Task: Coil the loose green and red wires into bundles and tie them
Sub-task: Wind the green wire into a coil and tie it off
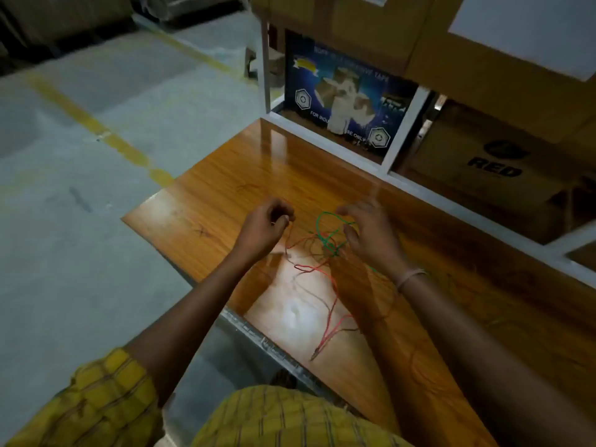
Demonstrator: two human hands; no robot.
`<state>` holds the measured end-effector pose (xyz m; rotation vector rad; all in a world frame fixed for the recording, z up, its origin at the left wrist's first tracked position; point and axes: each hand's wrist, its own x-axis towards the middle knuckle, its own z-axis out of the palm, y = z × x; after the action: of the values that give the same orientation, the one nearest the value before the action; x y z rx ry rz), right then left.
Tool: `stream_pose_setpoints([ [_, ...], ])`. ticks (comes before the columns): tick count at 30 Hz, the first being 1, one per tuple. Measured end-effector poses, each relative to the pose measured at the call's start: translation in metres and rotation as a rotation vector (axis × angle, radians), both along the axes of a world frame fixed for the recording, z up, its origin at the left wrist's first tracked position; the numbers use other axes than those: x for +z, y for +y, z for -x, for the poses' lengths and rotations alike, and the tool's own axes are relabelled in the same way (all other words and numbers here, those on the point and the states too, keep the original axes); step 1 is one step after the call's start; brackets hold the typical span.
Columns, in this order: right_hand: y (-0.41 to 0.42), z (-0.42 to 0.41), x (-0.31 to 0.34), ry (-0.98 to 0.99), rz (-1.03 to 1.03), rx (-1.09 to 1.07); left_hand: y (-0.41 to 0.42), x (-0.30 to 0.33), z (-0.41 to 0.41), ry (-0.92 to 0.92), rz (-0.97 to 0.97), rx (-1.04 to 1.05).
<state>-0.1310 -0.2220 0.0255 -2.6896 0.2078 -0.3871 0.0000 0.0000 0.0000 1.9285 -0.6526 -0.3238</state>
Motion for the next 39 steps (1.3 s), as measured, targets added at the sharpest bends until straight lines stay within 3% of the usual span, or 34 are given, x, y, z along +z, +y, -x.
stream_pose_setpoints([
  [5,0.005,-0.008,-0.008,0.211,0.146,-0.043,-0.023,0.004,-0.009,-0.044,-0.142,-0.155],
  [10,-0.012,-0.006,-0.001,0.135,-0.044,-0.012,-0.050,0.002,-0.007,0.018,-0.215,-0.362],
  [15,-0.035,0.014,0.022,0.123,-0.194,-0.079,-0.063,0.018,-0.022,-0.049,-0.056,-0.223],
  [21,-0.068,0.039,0.013,0.574,-0.001,-0.163,-0.063,0.043,-0.034,0.138,0.178,-0.298],
  [25,-0.069,0.042,0.016,0.596,0.119,-0.258,-0.071,0.054,-0.027,0.255,0.178,-0.351],
  [28,-0.069,0.036,0.019,0.610,-0.029,-0.258,-0.079,0.053,-0.023,0.338,0.186,-0.385],
  [31,-0.065,0.026,0.031,0.535,-0.230,-0.295,-0.086,0.056,-0.018,0.429,0.195,-0.400],
  [36,-0.052,0.008,0.047,0.058,-0.339,-0.352,-0.096,0.066,-0.016,0.569,0.186,-0.497],
  [39,-0.050,-0.001,0.040,0.080,-0.562,-0.229,-0.098,0.077,-0.017,0.728,0.257,-0.548],
])
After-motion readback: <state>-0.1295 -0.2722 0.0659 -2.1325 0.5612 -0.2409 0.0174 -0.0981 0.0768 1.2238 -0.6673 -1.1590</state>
